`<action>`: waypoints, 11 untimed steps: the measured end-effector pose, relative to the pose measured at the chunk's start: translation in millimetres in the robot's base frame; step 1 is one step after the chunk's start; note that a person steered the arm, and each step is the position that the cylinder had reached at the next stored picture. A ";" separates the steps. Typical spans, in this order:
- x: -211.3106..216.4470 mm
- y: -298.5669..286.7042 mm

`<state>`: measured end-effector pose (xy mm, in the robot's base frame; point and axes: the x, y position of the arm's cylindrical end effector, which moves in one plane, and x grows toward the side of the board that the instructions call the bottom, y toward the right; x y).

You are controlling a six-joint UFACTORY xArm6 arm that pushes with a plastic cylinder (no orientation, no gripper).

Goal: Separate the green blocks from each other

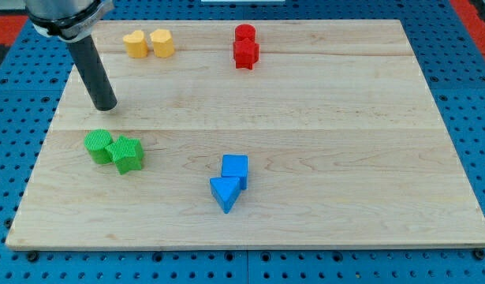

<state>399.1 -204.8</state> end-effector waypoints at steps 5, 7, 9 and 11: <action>104.2 53.1; 45.1 81.5; 85.6 6.6; -22.7 9.3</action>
